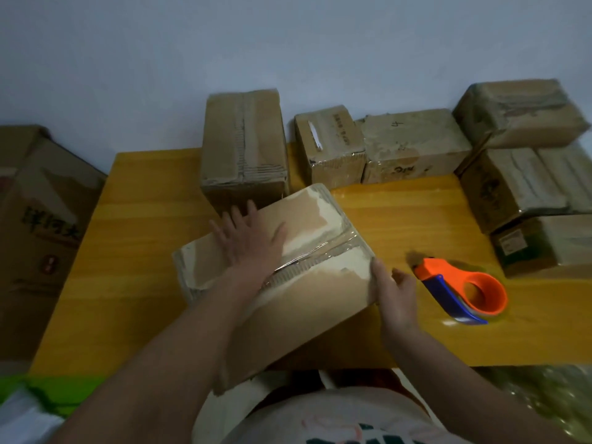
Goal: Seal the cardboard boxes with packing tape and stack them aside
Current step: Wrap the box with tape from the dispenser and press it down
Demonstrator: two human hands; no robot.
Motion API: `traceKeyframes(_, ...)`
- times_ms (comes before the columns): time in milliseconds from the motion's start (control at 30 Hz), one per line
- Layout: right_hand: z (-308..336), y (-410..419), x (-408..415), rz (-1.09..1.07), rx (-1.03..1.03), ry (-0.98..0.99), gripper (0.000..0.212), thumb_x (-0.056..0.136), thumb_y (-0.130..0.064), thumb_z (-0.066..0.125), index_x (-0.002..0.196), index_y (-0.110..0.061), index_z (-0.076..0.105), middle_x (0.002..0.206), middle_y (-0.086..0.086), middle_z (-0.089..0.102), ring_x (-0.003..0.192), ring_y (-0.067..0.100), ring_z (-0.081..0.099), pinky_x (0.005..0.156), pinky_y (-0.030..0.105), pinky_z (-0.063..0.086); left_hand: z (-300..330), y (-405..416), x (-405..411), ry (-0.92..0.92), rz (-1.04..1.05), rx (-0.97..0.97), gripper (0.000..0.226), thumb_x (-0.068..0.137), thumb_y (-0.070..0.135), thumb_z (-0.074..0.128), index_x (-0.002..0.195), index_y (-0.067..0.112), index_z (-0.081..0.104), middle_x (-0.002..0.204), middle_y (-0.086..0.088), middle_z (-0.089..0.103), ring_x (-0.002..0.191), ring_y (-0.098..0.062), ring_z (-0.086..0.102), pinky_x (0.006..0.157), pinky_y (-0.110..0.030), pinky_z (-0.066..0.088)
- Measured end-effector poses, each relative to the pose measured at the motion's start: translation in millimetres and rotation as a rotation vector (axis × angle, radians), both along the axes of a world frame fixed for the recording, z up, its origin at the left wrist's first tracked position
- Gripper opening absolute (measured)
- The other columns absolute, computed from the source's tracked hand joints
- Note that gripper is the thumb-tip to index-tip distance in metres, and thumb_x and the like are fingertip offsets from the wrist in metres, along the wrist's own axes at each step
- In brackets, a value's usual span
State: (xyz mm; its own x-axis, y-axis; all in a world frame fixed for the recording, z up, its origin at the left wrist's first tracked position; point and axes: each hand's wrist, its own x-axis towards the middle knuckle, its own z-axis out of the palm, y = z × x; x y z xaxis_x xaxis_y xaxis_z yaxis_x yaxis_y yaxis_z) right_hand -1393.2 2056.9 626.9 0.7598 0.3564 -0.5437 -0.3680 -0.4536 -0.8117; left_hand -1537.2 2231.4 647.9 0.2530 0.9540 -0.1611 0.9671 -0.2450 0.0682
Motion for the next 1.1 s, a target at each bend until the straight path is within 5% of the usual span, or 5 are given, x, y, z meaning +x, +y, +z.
traceKeyframes(500, 53.1, 111.5, 44.1, 0.269, -0.061, 0.042, 0.056, 0.081, -0.026, 0.073, 0.126, -0.001, 0.051, 0.111, 0.006, 0.060, 0.088, 0.022, 0.059, 0.073, 0.032, 0.048, 25.2, -34.3, -37.9, -0.143, 0.427, -0.252, 0.069, 0.091, 0.065, 0.043, 0.132, 0.009, 0.041, 0.132, -0.012, 0.052, 0.119, -0.032, 0.051, 0.093, -0.042, 0.041)
traceKeyframes(667, 76.4, 132.3, 45.3, 0.646, 0.128, 0.048, 0.058, 0.083, -0.018, 0.073, 0.133, -0.003, 0.047, 0.113, 0.004, 0.062, 0.101, 0.020, 0.060, 0.078, 0.028, 0.050, 22.6, -44.9, -46.3, -0.273, 0.644, -0.386, 0.078, 0.092, 0.063, 0.042, 0.147, 0.014, 0.020, 0.140, -0.013, 0.048, 0.122, -0.037, 0.051, 0.099, -0.047, 0.044)
traceKeyframes(833, 79.3, 95.1, 53.4, 1.017, -0.180, -0.361, 0.072, 0.088, -0.040, 0.064, 0.145, -0.010, 0.033, 0.144, 0.008, 0.045, 0.127, 0.027, 0.048, 0.102, 0.040, 0.041, 13.6, -54.9, -37.2, -0.523, 0.804, -0.368, 0.100, 0.092, 0.052, 0.055, 0.152, 0.016, -0.017, 0.149, -0.017, 0.036, 0.127, -0.040, 0.046, 0.101, -0.050, 0.045)
traceKeyframes(967, 66.3, 49.2, 61.5, 1.059, -0.311, -0.564, 0.067, 0.091, -0.041, 0.057, 0.146, -0.012, 0.030, 0.147, 0.010, 0.039, 0.132, 0.031, 0.040, 0.105, 0.045, 0.037, 26.1, -78.0, -37.9, -0.129, -0.034, -0.009, 0.068, 0.100, 0.026, 0.034, 0.154, 0.020, -0.006, 0.162, -0.009, -0.008, 0.149, -0.030, -0.007, 0.121, -0.046, 0.004)
traceKeyframes(1100, 52.2, 21.0, 64.2, 1.014, -0.363, -0.502, 0.059, 0.091, -0.037, 0.059, 0.140, -0.010, 0.039, 0.139, 0.012, 0.044, 0.125, 0.034, 0.044, 0.098, 0.048, 0.042, 46.8, -74.5, -59.8, 0.299, -0.678, -0.309, 0.101, 0.090, 0.023, 0.060, 0.150, 0.034, -0.021, 0.156, -0.003, -0.033, 0.144, -0.029, -0.028, 0.120, -0.048, -0.006)
